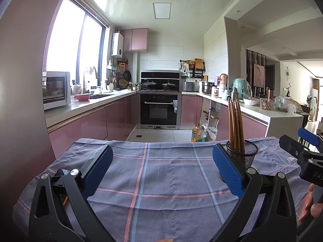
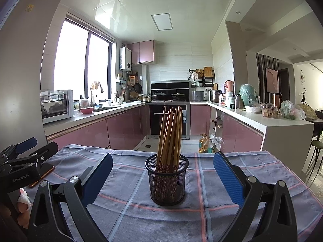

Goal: Organize utensils

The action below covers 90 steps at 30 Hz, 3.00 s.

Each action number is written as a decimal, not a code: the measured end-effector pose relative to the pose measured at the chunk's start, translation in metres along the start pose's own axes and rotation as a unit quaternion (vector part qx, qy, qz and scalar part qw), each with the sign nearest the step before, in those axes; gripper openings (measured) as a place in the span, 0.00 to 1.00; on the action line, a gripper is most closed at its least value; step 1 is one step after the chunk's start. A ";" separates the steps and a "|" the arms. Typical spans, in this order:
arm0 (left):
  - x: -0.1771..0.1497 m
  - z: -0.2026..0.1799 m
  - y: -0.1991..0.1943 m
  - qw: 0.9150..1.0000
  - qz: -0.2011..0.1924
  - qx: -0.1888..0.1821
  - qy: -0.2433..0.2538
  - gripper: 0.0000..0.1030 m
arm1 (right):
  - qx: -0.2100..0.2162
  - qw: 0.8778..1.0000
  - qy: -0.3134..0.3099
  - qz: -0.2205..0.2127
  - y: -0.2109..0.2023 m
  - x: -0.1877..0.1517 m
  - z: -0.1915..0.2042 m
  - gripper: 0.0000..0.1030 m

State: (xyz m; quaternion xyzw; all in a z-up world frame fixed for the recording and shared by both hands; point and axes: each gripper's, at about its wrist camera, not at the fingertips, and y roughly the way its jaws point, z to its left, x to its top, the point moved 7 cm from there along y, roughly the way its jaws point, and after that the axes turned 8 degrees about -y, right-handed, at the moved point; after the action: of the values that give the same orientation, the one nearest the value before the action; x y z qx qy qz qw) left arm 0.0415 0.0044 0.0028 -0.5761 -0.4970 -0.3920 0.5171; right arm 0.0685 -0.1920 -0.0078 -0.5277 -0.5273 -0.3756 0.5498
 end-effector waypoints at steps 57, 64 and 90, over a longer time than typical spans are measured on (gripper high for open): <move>-0.003 -0.006 0.002 1.000 0.009 -0.003 0.000 0.94 | -0.010 1.000 -0.003 0.000 -0.003 0.001 0.004 0.94; -0.002 -0.004 0.004 1.000 0.012 -0.001 0.000 0.94 | -0.012 1.000 -0.003 -0.001 -0.003 0.002 0.003 0.94; -0.002 -0.004 0.003 1.000 0.013 -0.001 0.000 0.94 | -0.013 1.000 -0.003 0.000 0.000 0.003 0.003 0.94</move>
State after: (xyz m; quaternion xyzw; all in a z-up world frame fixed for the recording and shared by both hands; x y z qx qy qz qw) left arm 0.0445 0.0003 0.0003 -0.5831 -0.4892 -0.3861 0.5212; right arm 0.0682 -0.1889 -0.0052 -0.5359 -0.5242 -0.3813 0.5409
